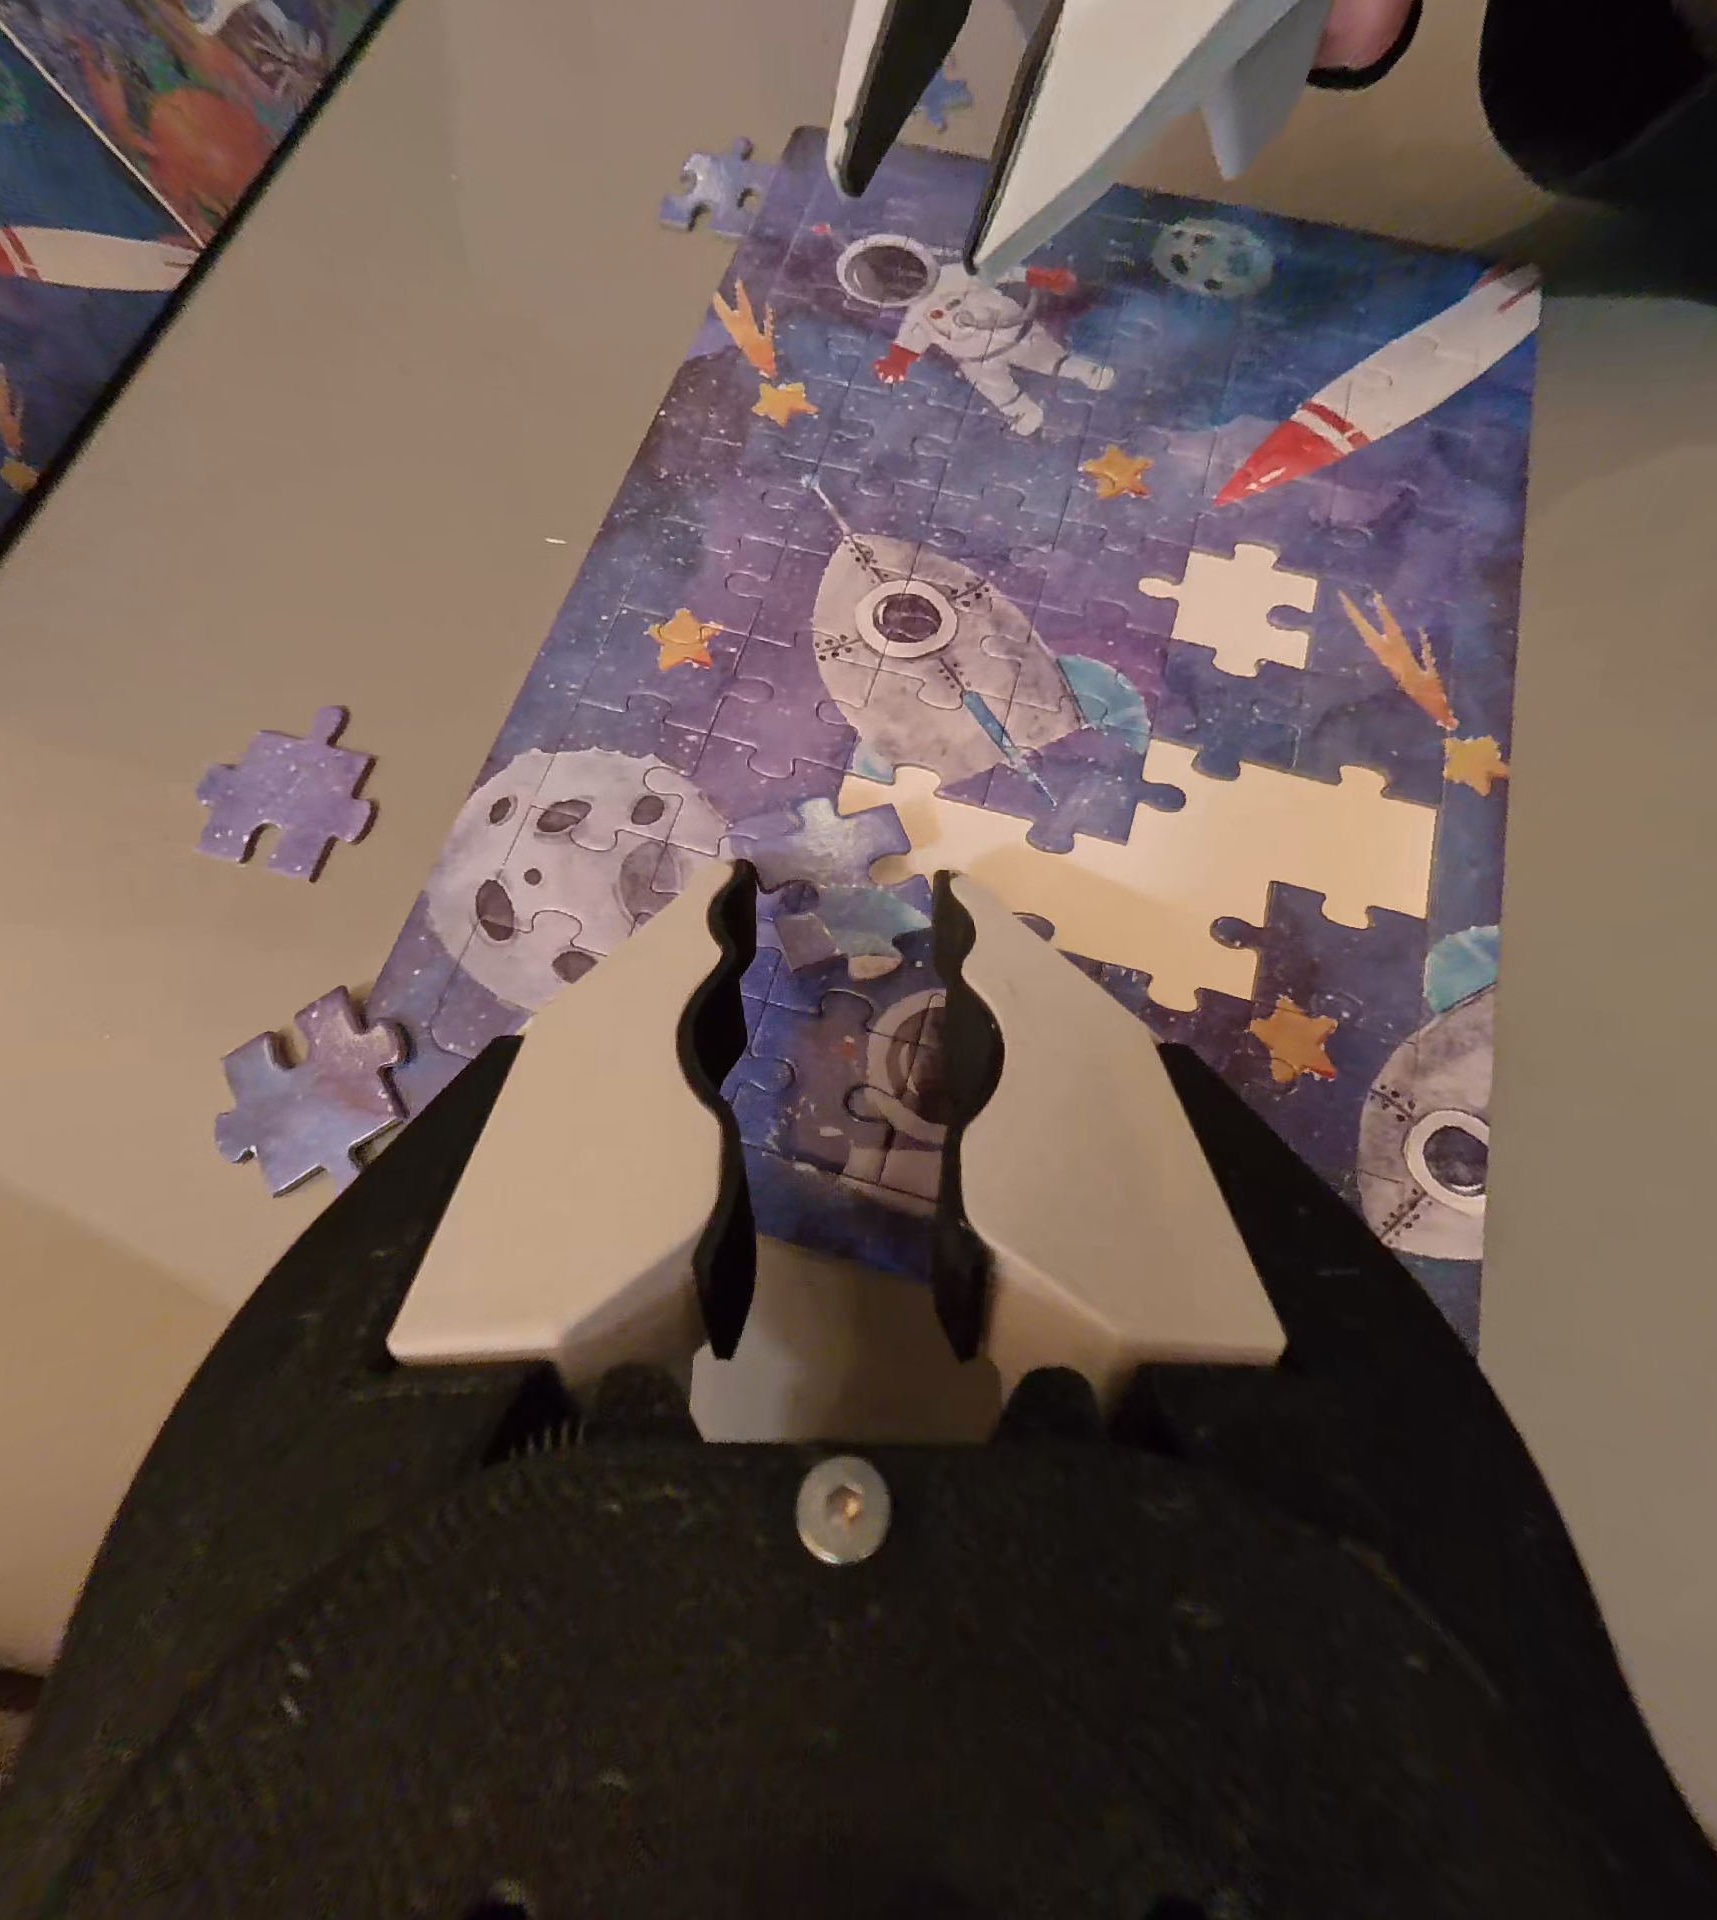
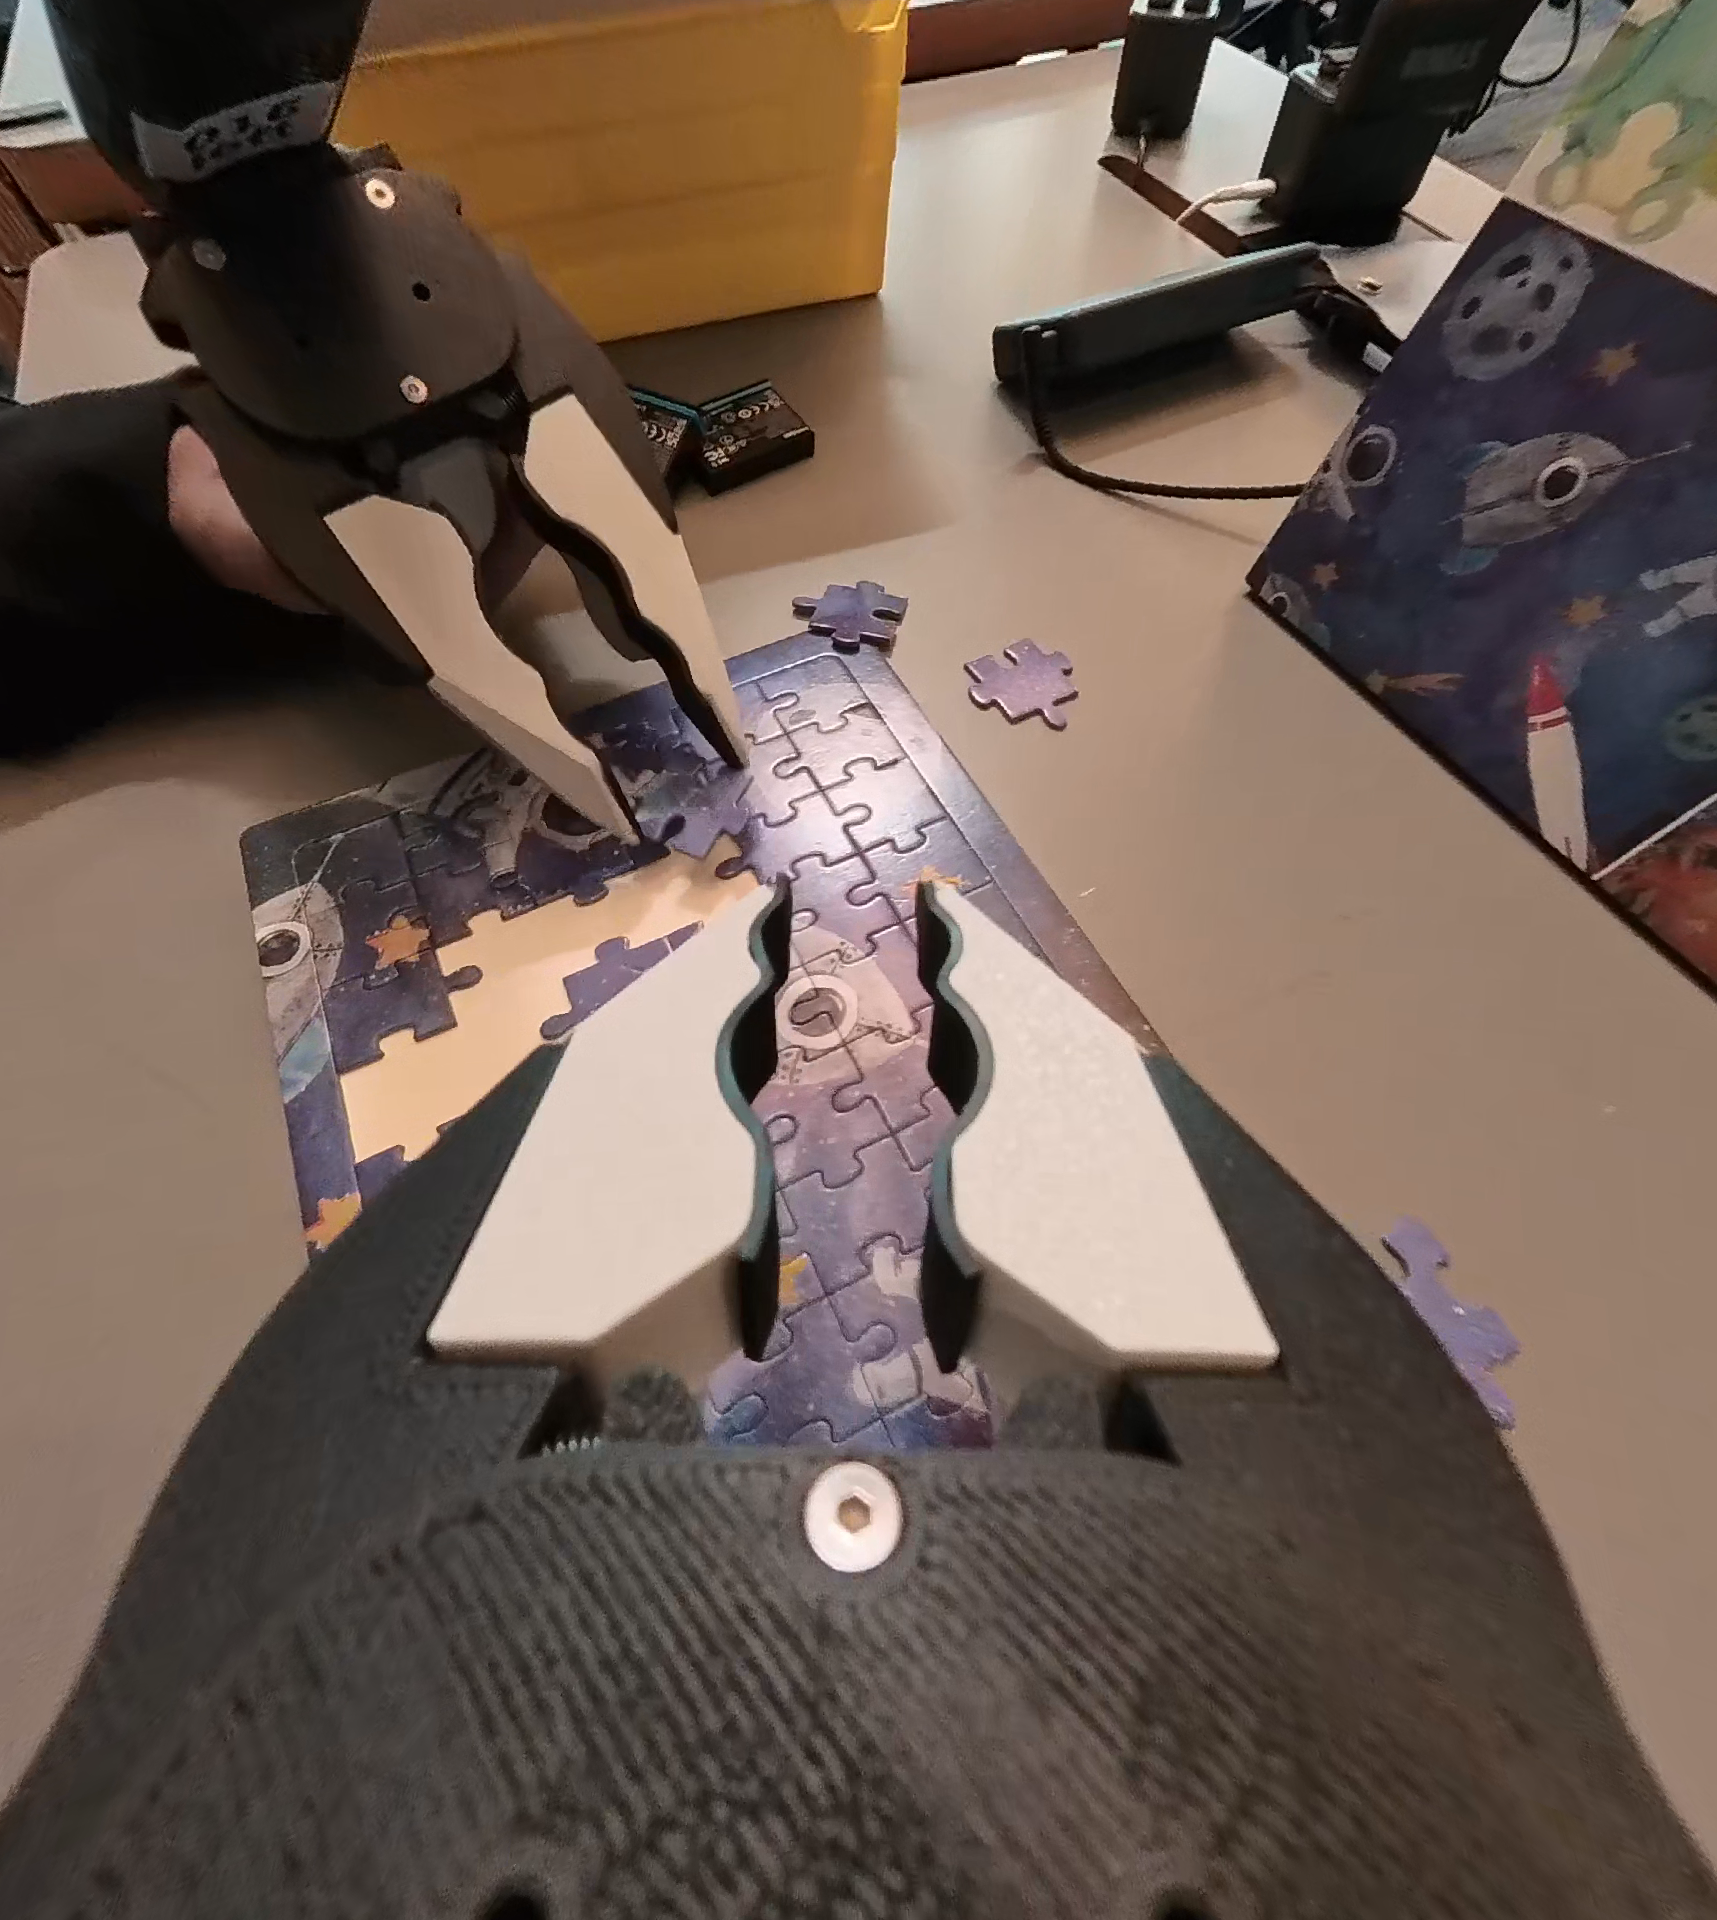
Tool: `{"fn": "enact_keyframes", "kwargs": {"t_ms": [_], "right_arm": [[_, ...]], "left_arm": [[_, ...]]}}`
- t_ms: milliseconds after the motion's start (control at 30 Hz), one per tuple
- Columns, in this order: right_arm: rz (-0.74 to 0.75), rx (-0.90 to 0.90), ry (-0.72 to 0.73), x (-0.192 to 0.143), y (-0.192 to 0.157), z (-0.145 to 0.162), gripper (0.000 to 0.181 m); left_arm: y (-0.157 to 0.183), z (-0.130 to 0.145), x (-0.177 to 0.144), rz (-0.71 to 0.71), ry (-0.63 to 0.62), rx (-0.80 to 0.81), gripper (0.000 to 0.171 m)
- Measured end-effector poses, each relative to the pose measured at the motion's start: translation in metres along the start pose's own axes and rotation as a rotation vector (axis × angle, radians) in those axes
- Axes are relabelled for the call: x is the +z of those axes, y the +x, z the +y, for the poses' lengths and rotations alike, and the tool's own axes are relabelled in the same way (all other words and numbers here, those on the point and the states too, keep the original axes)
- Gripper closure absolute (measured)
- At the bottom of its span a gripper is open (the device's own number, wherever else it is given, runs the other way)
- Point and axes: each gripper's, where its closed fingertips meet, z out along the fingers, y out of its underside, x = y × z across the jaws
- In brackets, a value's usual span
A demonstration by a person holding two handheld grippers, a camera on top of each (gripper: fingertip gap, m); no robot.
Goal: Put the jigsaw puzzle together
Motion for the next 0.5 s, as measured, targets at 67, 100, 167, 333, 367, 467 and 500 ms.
{"fn": "enact_keyframes", "kwargs": {"t_ms": [67,100,167,333,367,467,500], "right_arm": [[-0.003,0.001,-0.003,0.0012,-0.0007,0.0008,0.158],[-0.005,0.001,-0.004,0.0017,-0.0012,0.001,0.158],[-0.008,0.001,-0.006,0.0025,-0.002,0.0013,0.158],[-0.017,-0.001,-0.012,0.0052,-0.0049,0.0026,0.158],[-0.02,-0.001,-0.015,0.006,-0.0056,0.0029,0.158],[-0.026,-0.003,-0.024,0.0084,-0.0077,0.0047,0.158],[-0.028,-0.004,-0.027,0.0092,-0.0083,0.0053,0.158]], "left_arm": [[0.0022,0.0002,0.0021,0.001,-0.008,0.012,0.141],[0.004,-0.0008,0.0029,0.008,-0.005,0.013,0.141],[0.0048,-0.0025,0.0039,0.003,-0.002,0.015,0.141],[0.008,-0.0017,0.0069,0.01,-0.015,0.024,0.141],[0.0071,-0.002,0.0073,0.001,-0.016,0.026,0.141],[0.009,-0.0053,0.0082,0.002,-0.004,0.024,0.14],[0.0094,-0.0059,0.0085,0.0,-0.003,0.026,0.141]]}}
